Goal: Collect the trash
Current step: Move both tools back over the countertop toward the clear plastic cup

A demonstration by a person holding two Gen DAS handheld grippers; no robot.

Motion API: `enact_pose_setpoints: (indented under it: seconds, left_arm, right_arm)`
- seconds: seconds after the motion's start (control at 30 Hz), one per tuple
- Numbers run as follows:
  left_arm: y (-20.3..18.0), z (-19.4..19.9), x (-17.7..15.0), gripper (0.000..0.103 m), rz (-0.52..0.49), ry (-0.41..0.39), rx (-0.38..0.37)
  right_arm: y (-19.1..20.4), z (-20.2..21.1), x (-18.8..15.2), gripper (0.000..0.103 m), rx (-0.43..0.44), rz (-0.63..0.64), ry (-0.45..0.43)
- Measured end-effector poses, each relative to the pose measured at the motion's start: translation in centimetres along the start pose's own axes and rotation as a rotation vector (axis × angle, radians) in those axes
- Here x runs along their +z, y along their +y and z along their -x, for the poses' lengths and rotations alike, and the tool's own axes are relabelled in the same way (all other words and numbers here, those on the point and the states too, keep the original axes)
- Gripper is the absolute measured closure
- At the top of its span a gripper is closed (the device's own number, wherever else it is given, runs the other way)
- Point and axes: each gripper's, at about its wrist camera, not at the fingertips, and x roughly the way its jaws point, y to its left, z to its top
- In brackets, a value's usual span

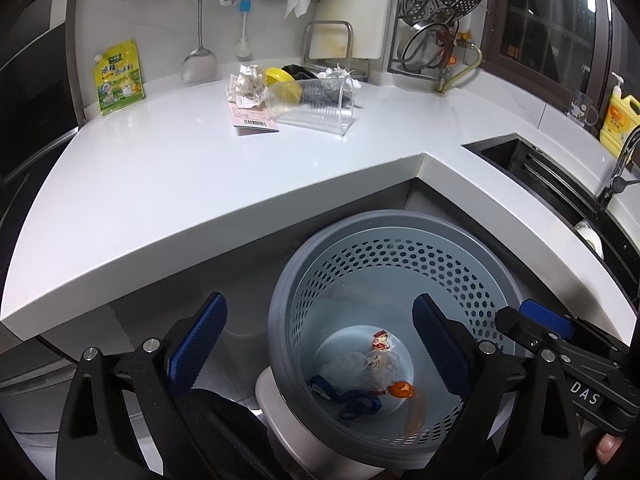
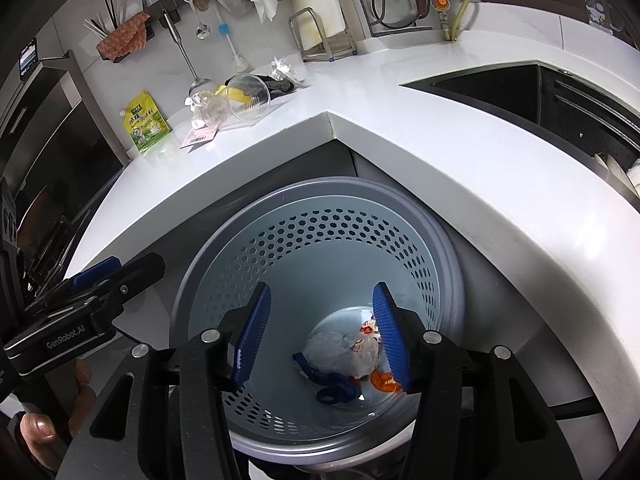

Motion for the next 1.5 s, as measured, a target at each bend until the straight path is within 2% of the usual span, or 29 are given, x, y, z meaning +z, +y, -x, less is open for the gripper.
enact_pose_setpoints:
  seconds: [0.57,1.07,1.13,1.5]
  left_arm:
    - [0.7,1.9,1.1,0.007,0.011,-0.061,0.016]
    - [2.0,1.9,1.8,0.007,0.032,-0.064,0.034]
    - [2.2,1.9,2.0,0.007,0.030,-0.067,0.035]
    - [3.2,1.6,3.4,0.007,0.045,-0.087,0.041]
  right_arm:
    - [0.3,0.9,0.7,0.042,-0.006,0.008,-0.036]
    - [1.5,0.0,1.7,0.037,-0.009,0.040,-0.047]
    - [1.7,-0.2,1.9,0.033,-0.013,0.044,-0.047]
    - [2.7,-1.1,3.5,0.033,-0.014,0.064,-0.058]
